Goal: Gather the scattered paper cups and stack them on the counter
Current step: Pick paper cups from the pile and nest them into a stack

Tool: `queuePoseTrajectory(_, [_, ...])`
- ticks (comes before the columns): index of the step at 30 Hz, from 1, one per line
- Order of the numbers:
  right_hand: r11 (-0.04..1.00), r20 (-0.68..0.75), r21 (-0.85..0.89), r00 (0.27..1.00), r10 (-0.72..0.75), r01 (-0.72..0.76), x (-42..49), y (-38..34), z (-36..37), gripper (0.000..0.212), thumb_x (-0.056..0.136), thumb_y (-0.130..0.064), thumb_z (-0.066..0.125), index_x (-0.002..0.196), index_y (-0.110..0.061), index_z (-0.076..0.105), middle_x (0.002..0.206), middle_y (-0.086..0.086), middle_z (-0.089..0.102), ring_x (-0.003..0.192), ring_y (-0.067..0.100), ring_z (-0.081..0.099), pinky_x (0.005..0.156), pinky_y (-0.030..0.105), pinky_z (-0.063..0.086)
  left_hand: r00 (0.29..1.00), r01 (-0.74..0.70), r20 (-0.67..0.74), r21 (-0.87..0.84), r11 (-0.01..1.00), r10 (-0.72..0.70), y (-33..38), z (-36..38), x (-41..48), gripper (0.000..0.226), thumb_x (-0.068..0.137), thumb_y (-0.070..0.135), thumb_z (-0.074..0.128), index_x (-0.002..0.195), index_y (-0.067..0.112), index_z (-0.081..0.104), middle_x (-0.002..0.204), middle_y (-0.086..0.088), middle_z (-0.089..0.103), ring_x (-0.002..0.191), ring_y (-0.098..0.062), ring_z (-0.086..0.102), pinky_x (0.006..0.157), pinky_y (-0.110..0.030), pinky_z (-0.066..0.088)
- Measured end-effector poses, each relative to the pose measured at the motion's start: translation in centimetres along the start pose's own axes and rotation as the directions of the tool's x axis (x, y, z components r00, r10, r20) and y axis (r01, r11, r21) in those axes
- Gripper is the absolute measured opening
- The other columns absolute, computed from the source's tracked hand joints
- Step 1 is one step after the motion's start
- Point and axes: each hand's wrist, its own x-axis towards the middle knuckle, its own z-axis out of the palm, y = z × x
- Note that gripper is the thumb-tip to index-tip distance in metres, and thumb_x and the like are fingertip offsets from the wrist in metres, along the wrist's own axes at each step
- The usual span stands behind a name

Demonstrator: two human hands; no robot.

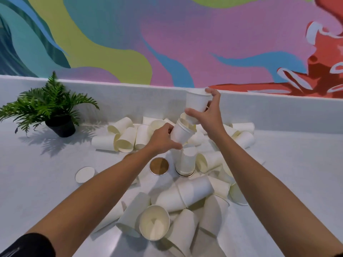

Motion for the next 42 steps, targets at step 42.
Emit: queuePoseTrajectory(42, [0.738, 0.031, -0.654, 0.98, -0.195, 0.168, 2.4, 4.8, -1.3, 0.016, 0.093, -0.014, 0.059, 0.105, -0.008, 0.068, 0.118, 0.015, 0.047, 0.108, 0.026, 0.049, 0.087, 0.025, 0.043, 0.983, 0.131, -0.119, -0.103, 0.986, -0.143, -3.1, -1.1, 0.6, 0.067, 0.065, 0.023, 0.086, 0.119, 0.013, 0.049, 0.112, -0.001, 0.057, 0.1, -0.023, 0.057, 0.082, -0.035, 0.05])
